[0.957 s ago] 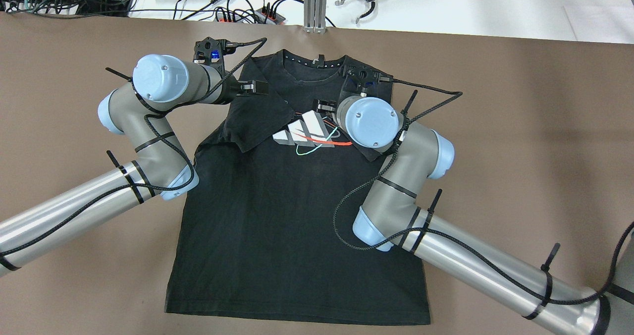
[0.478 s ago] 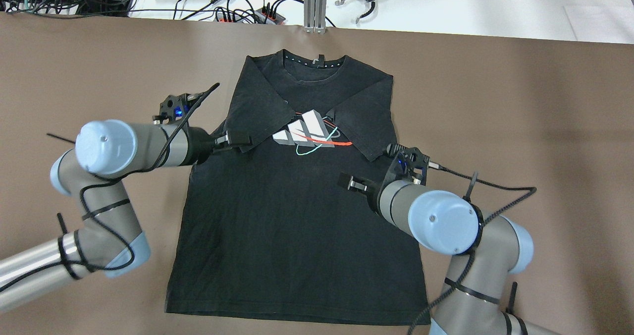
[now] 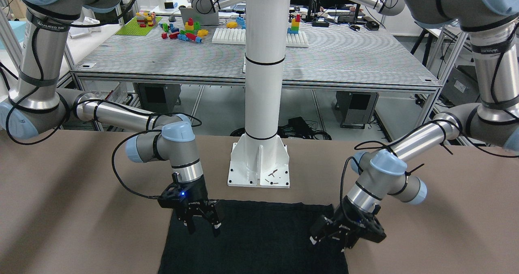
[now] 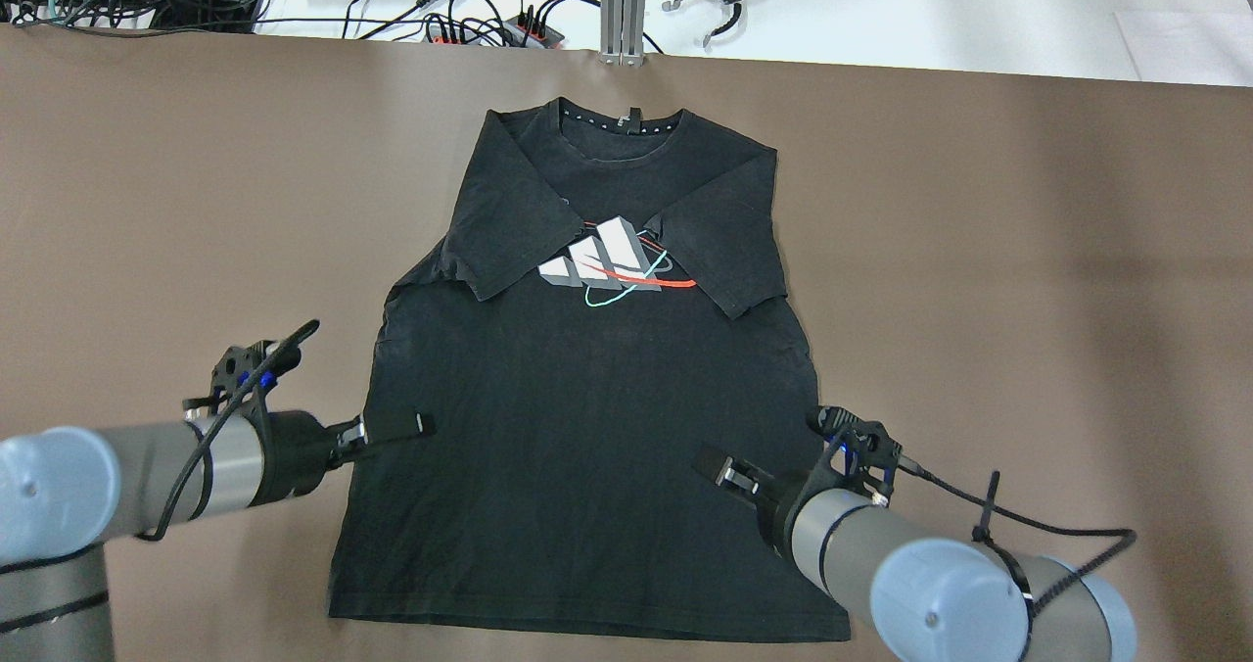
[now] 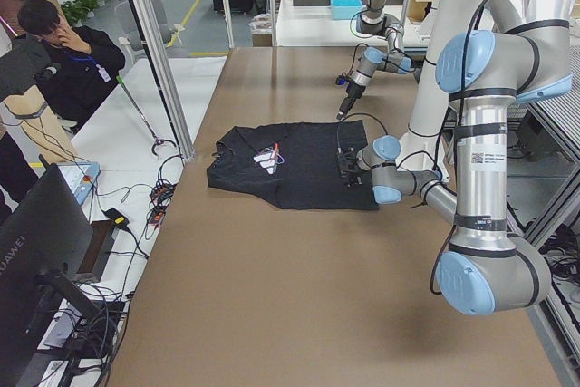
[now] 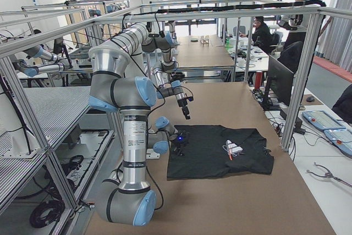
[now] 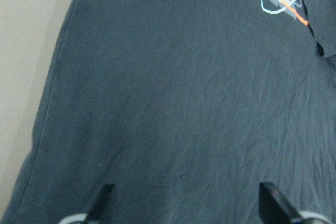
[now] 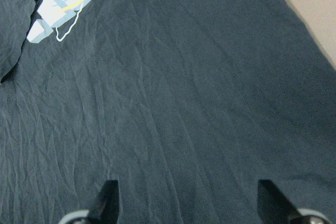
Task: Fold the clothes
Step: 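Move both grippers down to the hem corners nearest the robot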
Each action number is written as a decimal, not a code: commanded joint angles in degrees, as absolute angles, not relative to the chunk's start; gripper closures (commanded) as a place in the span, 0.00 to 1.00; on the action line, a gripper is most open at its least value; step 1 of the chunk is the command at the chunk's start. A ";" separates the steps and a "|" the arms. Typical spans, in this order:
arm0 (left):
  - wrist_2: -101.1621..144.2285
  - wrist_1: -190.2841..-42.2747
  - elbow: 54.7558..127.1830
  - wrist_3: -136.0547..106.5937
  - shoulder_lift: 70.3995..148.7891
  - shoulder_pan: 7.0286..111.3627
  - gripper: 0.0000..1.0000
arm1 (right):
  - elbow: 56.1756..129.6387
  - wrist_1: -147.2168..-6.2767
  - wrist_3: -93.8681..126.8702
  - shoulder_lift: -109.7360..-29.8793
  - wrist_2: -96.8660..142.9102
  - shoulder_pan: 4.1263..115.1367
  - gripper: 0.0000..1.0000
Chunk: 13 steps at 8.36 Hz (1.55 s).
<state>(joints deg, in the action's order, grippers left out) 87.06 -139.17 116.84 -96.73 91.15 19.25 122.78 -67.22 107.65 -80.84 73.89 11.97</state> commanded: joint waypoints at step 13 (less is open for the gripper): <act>73.47 -142.82 113.03 -101.69 82.18 3.16 0.49 | 125.86 -53.79 113.29 -94.04 63.98 1.93 0.06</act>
<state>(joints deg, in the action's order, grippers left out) 73.36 -142.85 113.07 -102.04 81.90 3.18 125.92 -53.82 113.29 -94.10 63.98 1.94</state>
